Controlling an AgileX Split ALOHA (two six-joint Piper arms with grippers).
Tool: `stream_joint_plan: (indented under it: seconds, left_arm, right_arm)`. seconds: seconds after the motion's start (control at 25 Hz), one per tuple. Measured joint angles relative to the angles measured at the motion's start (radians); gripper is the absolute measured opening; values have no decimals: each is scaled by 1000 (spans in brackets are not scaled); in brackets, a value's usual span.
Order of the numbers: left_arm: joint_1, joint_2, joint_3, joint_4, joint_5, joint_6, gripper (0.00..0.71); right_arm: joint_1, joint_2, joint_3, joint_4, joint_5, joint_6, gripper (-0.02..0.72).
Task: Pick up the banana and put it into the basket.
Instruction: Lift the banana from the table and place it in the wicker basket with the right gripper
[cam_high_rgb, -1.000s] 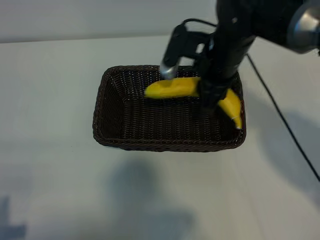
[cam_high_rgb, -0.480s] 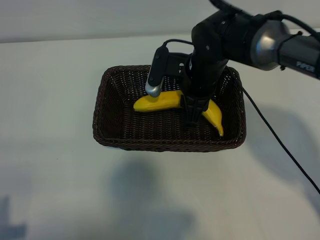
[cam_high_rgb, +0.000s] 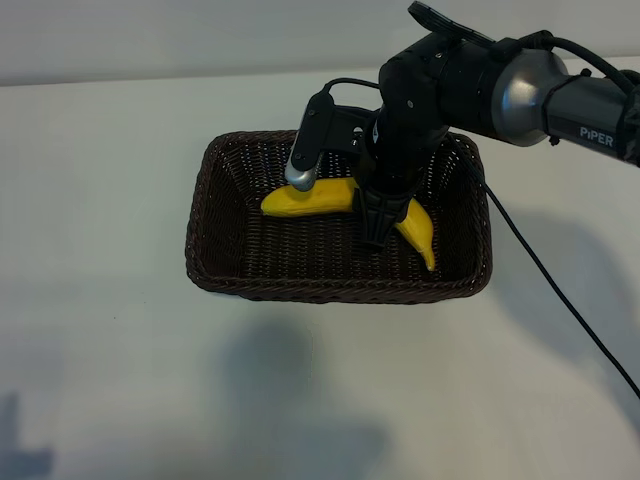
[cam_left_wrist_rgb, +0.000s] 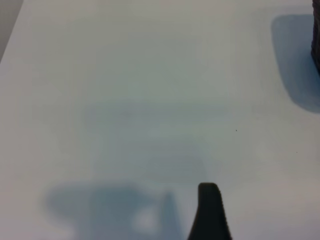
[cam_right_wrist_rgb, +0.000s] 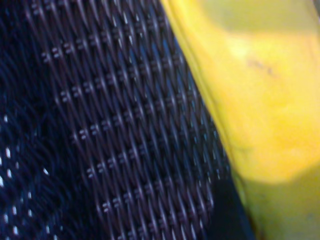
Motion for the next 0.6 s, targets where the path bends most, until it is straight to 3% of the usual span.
stream_joint_plan:
  seconds: [0.24, 0.4, 0.6]
  left_arm:
    - [0, 0, 0, 0, 0, 0, 560]
    - [0, 0, 0, 0, 0, 0, 560]
    - [0, 0, 0, 0, 0, 0, 560]
  right_arm:
    - [0, -1, 0, 0, 11, 4, 614]
    - [0, -23, -17, -2, 76, 58, 629]
    - [-5, -38, -136, 3, 232, 198, 595]
